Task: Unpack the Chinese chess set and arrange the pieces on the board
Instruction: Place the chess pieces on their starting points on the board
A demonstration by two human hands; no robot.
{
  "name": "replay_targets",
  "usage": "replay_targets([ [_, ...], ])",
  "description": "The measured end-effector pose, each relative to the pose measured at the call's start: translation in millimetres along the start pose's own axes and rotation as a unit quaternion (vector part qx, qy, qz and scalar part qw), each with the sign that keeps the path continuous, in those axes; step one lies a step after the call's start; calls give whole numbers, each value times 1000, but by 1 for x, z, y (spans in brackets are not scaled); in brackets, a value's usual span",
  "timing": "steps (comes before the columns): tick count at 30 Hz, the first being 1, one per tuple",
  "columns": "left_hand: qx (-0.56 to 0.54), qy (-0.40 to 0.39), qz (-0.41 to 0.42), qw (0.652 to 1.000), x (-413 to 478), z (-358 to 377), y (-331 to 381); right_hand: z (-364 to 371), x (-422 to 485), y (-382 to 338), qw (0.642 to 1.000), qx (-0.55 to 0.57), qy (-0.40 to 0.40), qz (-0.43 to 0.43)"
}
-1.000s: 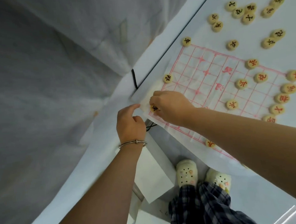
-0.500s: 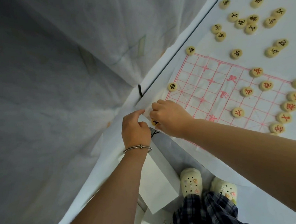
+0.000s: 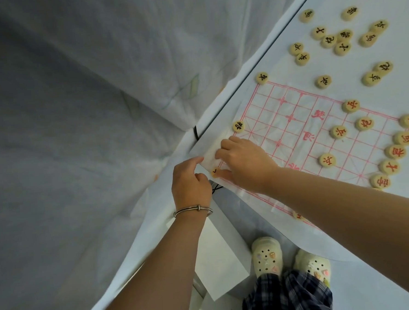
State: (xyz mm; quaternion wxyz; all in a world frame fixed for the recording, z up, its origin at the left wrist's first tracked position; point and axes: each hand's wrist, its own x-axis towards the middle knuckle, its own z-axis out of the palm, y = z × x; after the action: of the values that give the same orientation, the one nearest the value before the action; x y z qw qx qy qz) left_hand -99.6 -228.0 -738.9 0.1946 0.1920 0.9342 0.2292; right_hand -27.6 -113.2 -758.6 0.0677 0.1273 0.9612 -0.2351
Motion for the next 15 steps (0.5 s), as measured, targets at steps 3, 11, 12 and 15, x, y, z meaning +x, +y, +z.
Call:
replay_targets([
  [3,1,-11,14,1000,-5,-1,14,-15,-12,10,1000,-13,11,21],
  [11,35,-36,154,987,-7,7,82,-70,-32,42,990,-46,45,122],
  [12,43,-47,163,985,-5,9,91,-79,-34,46,989,-47,35,139],
  [15,45,-67,166,983,0,14,115,-99,-39,55,982,-59,-3,180],
])
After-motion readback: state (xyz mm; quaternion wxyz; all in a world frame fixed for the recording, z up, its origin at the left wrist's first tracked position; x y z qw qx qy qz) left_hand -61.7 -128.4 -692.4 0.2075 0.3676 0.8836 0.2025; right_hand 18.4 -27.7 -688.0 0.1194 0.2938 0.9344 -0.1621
